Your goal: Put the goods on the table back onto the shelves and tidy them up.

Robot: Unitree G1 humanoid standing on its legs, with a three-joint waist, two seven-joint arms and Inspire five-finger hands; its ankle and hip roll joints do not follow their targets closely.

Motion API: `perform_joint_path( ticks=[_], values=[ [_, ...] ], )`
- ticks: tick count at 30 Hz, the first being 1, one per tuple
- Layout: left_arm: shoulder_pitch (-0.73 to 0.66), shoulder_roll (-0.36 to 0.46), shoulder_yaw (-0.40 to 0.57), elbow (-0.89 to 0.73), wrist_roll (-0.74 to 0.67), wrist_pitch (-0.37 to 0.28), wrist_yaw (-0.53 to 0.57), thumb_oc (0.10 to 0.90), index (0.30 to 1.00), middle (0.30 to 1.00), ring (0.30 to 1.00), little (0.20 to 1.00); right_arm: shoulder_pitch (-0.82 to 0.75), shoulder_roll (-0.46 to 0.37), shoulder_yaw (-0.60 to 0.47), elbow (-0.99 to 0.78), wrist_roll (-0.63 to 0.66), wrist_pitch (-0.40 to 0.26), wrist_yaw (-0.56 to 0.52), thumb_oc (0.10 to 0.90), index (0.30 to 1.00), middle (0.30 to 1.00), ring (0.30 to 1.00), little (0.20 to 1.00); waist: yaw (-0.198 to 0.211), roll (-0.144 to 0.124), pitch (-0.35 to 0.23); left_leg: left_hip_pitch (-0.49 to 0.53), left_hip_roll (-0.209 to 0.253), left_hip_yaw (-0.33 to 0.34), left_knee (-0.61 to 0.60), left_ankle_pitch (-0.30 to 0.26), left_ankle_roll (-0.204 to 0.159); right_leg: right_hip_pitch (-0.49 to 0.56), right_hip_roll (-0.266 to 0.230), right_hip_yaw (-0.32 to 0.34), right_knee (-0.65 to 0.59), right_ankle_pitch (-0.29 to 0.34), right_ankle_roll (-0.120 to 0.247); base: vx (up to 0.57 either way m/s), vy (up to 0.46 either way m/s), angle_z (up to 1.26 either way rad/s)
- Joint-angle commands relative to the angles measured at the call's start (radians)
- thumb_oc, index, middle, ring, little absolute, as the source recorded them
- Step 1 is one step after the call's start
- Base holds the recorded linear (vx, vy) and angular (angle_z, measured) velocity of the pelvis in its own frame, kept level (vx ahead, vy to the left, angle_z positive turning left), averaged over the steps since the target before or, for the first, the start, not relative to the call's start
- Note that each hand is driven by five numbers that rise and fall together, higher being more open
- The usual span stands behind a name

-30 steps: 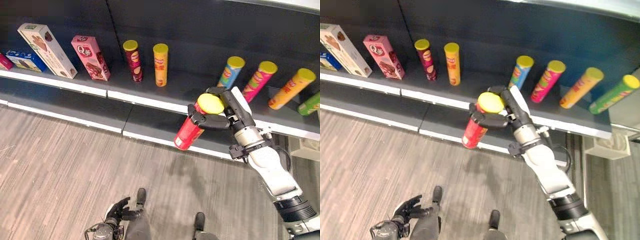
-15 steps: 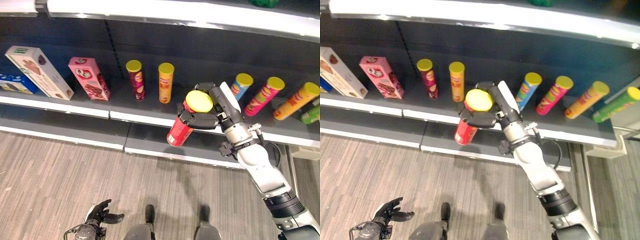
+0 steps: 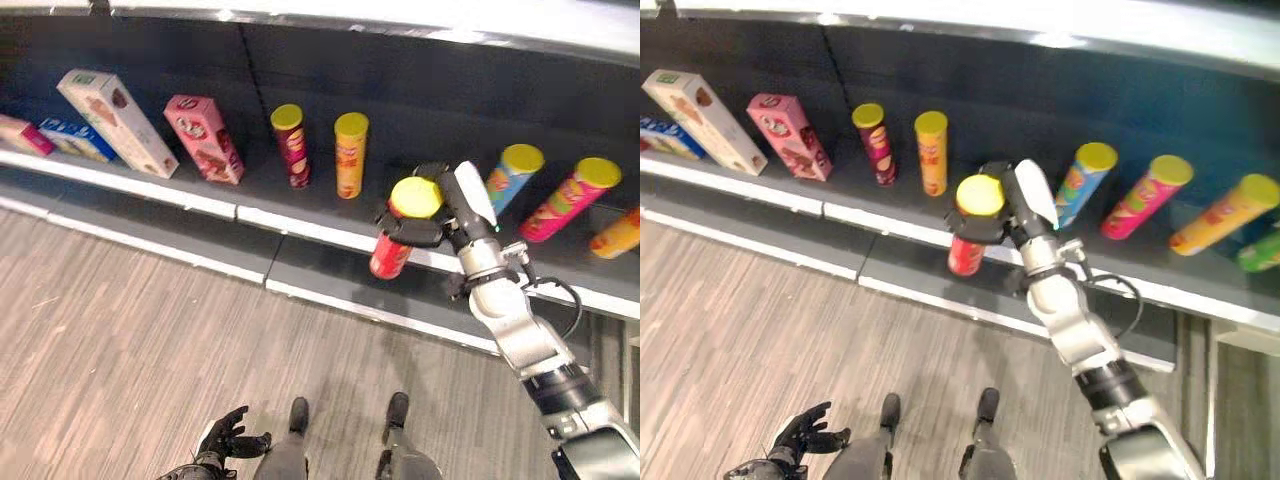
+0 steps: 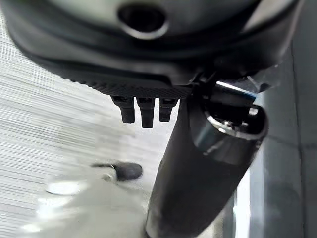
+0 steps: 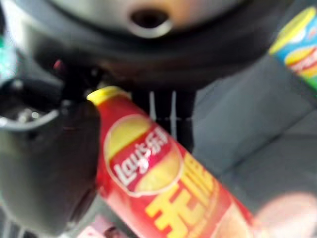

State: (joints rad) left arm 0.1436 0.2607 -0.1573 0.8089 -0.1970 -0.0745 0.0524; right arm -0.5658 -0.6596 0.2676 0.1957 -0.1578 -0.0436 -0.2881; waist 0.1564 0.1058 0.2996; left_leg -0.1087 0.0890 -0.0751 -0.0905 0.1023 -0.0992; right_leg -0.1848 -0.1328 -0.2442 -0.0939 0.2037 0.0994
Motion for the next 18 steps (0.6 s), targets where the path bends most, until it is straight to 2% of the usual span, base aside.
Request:
perform_joint_path(
  ticks=[1,5,8,10,15,18],
  values=[
    [-0.025,0.08,-0.066,0.031,-0.037,-0.035,0.031,0.8,0.9,0.9,0.9,0.9,-0.236,-0.069,-0.061,-0.008,-0.048,-0.047,-0.168,0.4,0.3,0.3,0.3,0.3,0.032,-0.015,0.003,-0.032,-0.04,-0.021,0.003,-0.041,0.005,0.098,-0.086,0.002,0.06,-0.15,0.085,-0.03,-0.067,0.64],
    [-0.023,0.09,-0.096,0.018,-0.044,-0.045,0.036,0.8,0.9,0.9,0.9,0.9,-0.345,-0.147,-0.055,0.134,-0.073,-0.025,-0.25,0.4,0.3,0.3,0.3,0.3,0.053,0.015,0.017,-0.07,-0.049,-0.04,0.003,-0.03,-0.002,0.079,-0.096,-0.022,0.064,-0.152,0.089,0.0,-0.025,0.3],
    [-0.031,0.09,-0.106,0.015,-0.045,-0.049,0.041,0.8,0.9,0.9,0.9,0.9,-0.374,-0.173,-0.056,0.169,-0.083,-0.014,-0.276,0.4,0.3,0.3,0.3,0.3,0.057,0.026,0.022,-0.083,-0.054,-0.047,0.003,-0.025,-0.004,0.073,-0.098,-0.025,0.063,-0.153,0.09,0.0,-0.005,0.14],
    [-0.042,0.093,-0.121,-0.004,-0.052,-0.057,0.046,0.8,0.9,0.9,0.9,0.9,-0.432,-0.226,-0.032,0.233,-0.11,0.006,-0.311,0.4,0.3,0.3,0.3,0.3,0.066,0.039,0.026,-0.101,-0.059,-0.054,0.003,-0.019,-0.007,0.067,-0.101,-0.033,0.06,-0.155,0.091,0.0,-0.007,0.15],
    [-0.065,0.088,-0.133,-0.026,-0.067,-0.065,0.064,0.8,0.9,0.9,0.9,0.9,-0.467,-0.282,-0.023,0.296,-0.169,0.055,-0.386,0.4,0.3,0.3,0.3,0.3,0.067,0.058,0.027,-0.126,-0.071,-0.075,0.003,-0.013,-0.01,0.06,-0.111,-0.045,0.066,-0.162,0.095,0.01,-0.01,0.09],
    [-0.078,0.088,-0.146,-0.033,-0.066,-0.068,0.07,0.8,0.9,0.9,0.9,0.9,-0.485,-0.297,-0.027,0.331,-0.156,0.062,-0.416,0.4,0.3,0.3,0.3,0.3,0.068,0.068,0.027,-0.139,-0.078,-0.085,0.003,-0.008,-0.011,0.055,-0.116,-0.053,0.07,-0.162,0.097,0.01,-0.014,0.18]
  ],
)
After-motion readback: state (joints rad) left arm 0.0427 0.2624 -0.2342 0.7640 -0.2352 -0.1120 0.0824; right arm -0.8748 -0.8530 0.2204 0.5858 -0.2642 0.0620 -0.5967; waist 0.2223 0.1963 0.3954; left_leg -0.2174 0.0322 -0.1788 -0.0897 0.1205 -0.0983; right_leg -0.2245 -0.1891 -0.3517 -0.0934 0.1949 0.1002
